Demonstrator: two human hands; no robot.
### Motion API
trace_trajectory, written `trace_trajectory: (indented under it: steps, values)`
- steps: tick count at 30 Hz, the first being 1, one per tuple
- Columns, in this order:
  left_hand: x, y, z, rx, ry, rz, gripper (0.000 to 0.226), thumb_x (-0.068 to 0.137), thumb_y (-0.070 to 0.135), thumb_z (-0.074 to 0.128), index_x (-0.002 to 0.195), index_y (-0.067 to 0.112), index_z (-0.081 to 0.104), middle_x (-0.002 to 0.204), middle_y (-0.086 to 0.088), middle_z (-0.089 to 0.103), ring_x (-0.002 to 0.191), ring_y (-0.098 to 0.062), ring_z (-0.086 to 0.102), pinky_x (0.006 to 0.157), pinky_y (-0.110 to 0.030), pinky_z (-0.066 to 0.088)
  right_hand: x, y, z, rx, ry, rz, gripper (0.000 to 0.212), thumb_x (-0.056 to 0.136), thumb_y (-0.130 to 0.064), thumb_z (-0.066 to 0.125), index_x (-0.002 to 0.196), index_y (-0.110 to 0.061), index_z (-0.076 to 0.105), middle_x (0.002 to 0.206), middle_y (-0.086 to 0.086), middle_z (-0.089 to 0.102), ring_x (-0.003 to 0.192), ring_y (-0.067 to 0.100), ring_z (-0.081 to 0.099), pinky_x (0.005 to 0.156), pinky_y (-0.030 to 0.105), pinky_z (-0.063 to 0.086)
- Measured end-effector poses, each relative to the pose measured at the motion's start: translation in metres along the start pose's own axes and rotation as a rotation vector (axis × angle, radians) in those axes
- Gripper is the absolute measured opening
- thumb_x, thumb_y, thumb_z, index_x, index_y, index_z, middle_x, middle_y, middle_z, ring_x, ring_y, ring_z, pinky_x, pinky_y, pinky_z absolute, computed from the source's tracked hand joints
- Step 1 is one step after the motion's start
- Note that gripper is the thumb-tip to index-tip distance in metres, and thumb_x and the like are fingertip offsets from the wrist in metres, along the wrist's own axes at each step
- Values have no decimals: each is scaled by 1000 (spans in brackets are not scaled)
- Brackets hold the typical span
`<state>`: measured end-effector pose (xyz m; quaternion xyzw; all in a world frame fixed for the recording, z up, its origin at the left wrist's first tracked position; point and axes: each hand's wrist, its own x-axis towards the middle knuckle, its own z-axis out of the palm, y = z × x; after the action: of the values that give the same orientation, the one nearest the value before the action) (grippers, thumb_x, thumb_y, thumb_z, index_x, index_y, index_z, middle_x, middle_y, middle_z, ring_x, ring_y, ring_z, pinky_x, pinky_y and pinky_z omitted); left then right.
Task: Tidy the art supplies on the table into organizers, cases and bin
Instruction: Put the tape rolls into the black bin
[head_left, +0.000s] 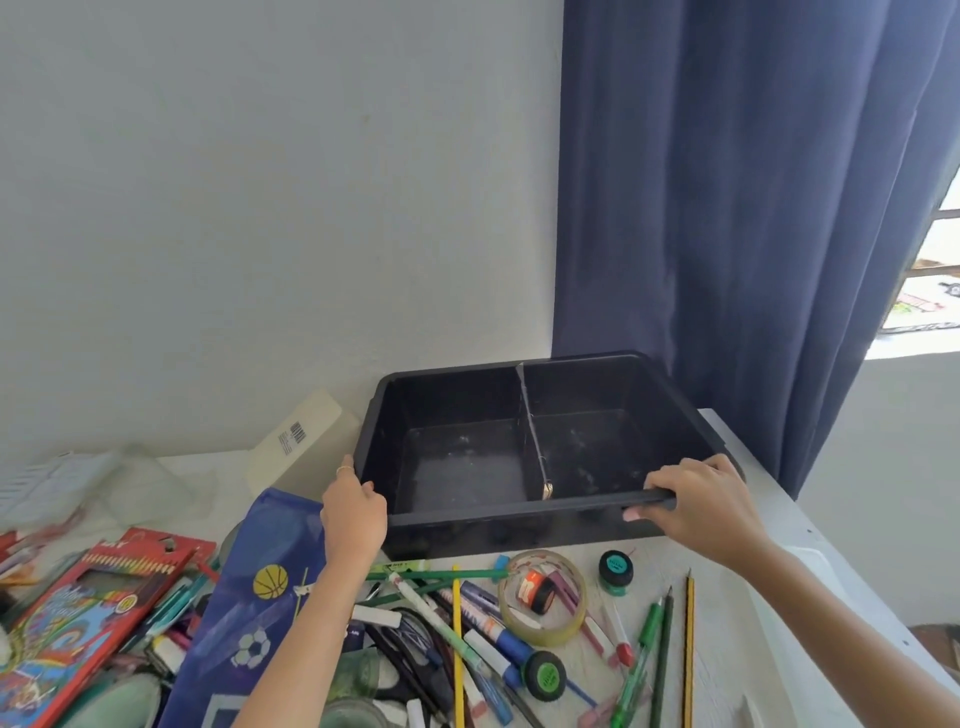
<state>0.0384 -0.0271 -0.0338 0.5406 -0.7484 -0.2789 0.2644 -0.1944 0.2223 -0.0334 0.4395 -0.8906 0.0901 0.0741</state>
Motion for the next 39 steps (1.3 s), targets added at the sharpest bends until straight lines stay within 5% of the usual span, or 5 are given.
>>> trace_trajectory:
  steps: [5, 9, 17, 23, 39]
  values:
    - [-5, 1, -9, 162, 76, 66, 36, 98, 19, 46, 130, 2, 47, 123, -19, 55, 110, -34, 56, 87, -39, 49, 0, -5, -6, 166, -63, -17, 9, 84, -42, 63, 92, -40, 59, 85, -21, 61, 92, 5, 53, 91, 26, 22]
    - [-20, 9, -20, 157, 172, 235, 37, 97, 31, 46, 124, 7, 54, 118, -13, 57, 107, -27, 57, 85, -35, 50, 4, -29, -18, 627, -62, -34, 40, 83, -4, 60, 108, -35, 54, 105, -19, 54, 98, 7, 52, 104, 39, 37]
    - [-49, 23, -53, -262, 59, 208, 27, 95, 18, 48, 121, 14, 56, 115, -1, 61, 103, -10, 54, 88, -21, 40, 22, -127, -30, 737, -2, -212, 20, 93, -19, 55, 110, -28, 58, 108, -14, 54, 90, 0, 53, 75, 3, 38]
    - [-63, 10, -89, -383, 54, 160, 23, 93, 11, 49, 112, 13, 62, 102, 2, 63, 94, -8, 56, 69, 0, 40, 13, -181, -27, 784, -85, -335, 17, 94, -18, 53, 102, -32, 59, 101, -15, 58, 88, -4, 54, 74, 2, 40]
    - [-140, -71, -118, -600, 36, -101, 19, 90, 5, 53, 88, 19, 66, 91, 0, 70, 87, -13, 65, 69, -18, 48, -82, -264, 12, 656, -371, -651, 22, 91, -16, 54, 110, -19, 66, 106, -7, 62, 95, 7, 55, 79, 12, 42]
